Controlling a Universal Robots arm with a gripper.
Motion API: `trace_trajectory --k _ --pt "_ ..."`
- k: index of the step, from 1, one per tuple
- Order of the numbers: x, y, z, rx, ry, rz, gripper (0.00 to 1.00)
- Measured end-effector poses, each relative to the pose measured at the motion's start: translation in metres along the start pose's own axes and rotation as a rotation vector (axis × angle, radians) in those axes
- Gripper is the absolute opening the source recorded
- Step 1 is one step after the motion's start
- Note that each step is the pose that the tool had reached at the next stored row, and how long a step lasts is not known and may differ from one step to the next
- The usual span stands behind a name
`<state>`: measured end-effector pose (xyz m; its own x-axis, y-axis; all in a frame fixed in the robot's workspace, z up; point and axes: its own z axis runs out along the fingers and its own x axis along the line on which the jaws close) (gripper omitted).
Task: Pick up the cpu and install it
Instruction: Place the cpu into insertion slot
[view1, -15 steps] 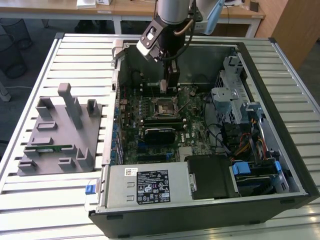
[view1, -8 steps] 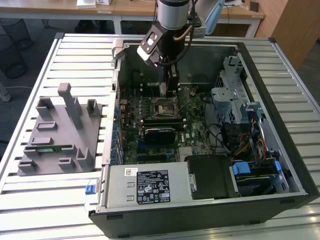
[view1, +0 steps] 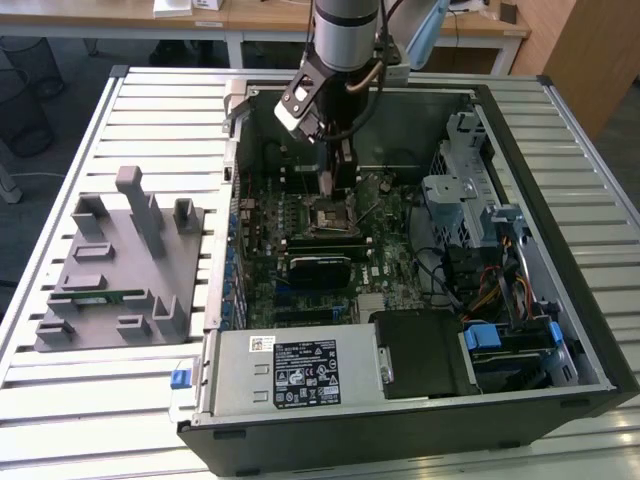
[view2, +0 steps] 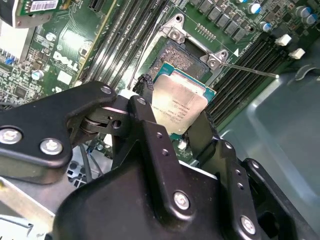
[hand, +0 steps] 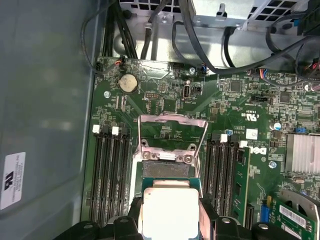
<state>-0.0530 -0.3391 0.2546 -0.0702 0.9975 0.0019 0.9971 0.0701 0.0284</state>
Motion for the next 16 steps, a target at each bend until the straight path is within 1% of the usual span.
trace_trajectory --k 11,16 --pt "-0.0009 -0.0002 0.015 0.0 -0.0002 0.008 0.53" --pt "-0.004 -0.0006 0.0197 0.0001 -0.0003 0.008 0.53"
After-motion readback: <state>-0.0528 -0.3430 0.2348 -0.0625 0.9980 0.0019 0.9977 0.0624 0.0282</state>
